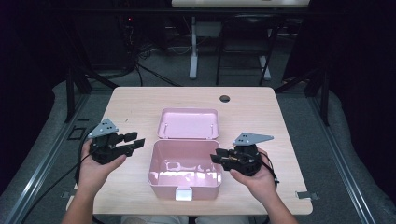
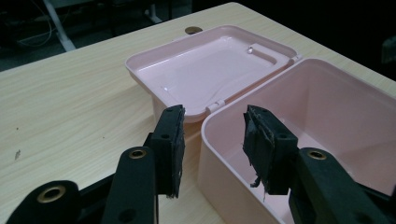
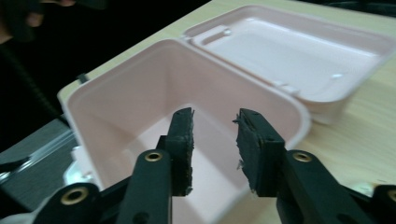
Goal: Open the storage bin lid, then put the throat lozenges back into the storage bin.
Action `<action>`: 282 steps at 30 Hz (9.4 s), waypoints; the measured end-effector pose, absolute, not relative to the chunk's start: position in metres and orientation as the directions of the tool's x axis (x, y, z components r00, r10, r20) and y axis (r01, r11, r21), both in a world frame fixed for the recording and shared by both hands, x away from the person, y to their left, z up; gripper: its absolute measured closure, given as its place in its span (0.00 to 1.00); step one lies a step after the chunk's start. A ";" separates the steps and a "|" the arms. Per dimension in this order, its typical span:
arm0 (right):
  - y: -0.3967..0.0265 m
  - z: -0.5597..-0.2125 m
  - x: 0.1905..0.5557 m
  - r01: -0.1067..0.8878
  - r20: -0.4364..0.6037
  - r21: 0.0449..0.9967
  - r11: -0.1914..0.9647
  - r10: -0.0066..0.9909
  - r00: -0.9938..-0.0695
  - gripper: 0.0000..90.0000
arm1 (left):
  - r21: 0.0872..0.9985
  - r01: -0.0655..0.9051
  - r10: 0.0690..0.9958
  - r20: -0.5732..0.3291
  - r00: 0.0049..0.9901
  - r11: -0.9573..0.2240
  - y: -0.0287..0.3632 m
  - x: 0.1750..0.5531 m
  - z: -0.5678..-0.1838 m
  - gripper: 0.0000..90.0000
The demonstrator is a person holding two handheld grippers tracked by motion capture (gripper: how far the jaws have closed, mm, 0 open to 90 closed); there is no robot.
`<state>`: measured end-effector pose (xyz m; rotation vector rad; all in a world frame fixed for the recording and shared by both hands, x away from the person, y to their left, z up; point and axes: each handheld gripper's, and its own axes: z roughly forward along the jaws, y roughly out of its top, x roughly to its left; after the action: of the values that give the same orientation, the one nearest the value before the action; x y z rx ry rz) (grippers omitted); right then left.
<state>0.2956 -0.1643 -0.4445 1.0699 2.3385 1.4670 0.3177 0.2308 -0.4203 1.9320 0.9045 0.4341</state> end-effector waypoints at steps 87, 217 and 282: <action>-0.185 -0.549 0.438 0.896 0.022 0.160 0.413 0.906 -0.422 0.07 | 0.878 0.411 0.786 -0.066 0.614 -0.247 0.244 0.328 -0.419 0.61; -0.129 -0.391 0.397 0.529 -0.052 0.133 0.838 0.539 -0.841 0.22 | 0.769 0.545 0.785 -0.092 0.612 -0.335 0.260 0.334 -0.447 0.48; -0.048 -0.429 0.368 0.205 -0.017 0.067 0.976 0.207 -0.978 0.22 | 0.751 0.554 0.774 -0.093 0.626 -0.358 0.252 0.337 -0.453 0.48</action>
<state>0.3683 -0.0485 -0.4289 0.3229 3.0992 0.1010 0.3369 0.2521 -0.4533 2.0623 1.0387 0.3565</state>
